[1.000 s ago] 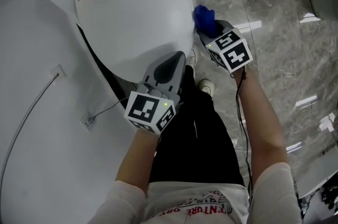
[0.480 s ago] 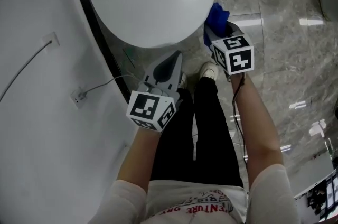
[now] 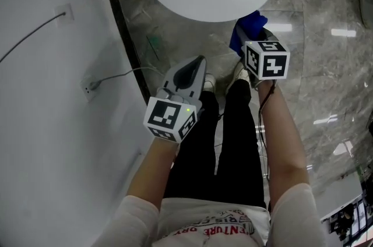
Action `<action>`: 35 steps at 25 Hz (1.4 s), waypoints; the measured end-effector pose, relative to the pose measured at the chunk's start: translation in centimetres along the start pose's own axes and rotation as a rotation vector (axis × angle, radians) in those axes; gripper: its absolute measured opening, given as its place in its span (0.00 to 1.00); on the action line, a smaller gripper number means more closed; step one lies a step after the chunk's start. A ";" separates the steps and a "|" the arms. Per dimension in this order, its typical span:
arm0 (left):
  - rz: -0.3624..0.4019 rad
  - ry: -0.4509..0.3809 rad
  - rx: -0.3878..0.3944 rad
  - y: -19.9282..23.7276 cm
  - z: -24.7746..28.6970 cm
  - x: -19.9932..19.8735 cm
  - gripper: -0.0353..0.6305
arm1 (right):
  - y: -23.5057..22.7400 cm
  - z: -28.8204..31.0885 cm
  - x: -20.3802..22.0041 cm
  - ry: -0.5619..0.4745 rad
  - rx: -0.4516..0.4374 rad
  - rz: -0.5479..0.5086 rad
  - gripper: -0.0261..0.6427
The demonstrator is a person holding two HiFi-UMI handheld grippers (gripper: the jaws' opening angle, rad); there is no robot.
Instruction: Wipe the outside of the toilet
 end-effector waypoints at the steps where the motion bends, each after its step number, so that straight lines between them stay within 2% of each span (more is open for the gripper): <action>1: 0.000 0.002 0.000 0.5 -0.8 0.5 0.06 | 1.0 0.2 0.2 -0.004 -0.001 0.005 0.15; 7: -0.017 0.012 -0.034 3.2 -4.9 2.9 0.06 | 6.7 1.0 0.8 0.004 -0.051 -0.041 0.15; 11: -0.037 -0.007 -0.058 4.3 -6.6 3.5 0.06 | 9.2 0.8 0.0 0.017 -0.138 -0.117 0.15; 17: -0.064 -0.044 -0.098 3.0 -9.1 1.6 0.06 | 11.6 -4.2 -1.5 -0.011 -0.200 -0.190 0.15; 21: -0.056 -0.076 -0.108 0.3 -11.5 -3.2 0.06 | 13.3 -10.8 -4.4 -0.102 -0.217 -0.232 0.15; 28: -0.011 -0.206 -0.118 -6.5 -16.6 -14.4 0.06 | 15.4 -24.9 -12.4 -0.244 -0.197 -0.293 0.15; 32: 0.057 -0.304 -0.128 -11.0 -19.6 -21.6 0.06 | 16.0 -32.8 -17.9 -0.346 -0.147 -0.370 0.15; 35: 0.117 -0.343 -0.147 -14.2 -22.5 -26.2 0.06 | 17.4 -38.4 -21.1 -0.410 -0.107 -0.436 0.15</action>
Point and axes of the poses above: the fingertips, and each gripper's own axes: z forward along the fingers, y to its left, x out of its underside, the point moved 10 cm from there along -z, backward along the fingers, and after that the axes turned 1 degree about -y, right-handed, at the moved point
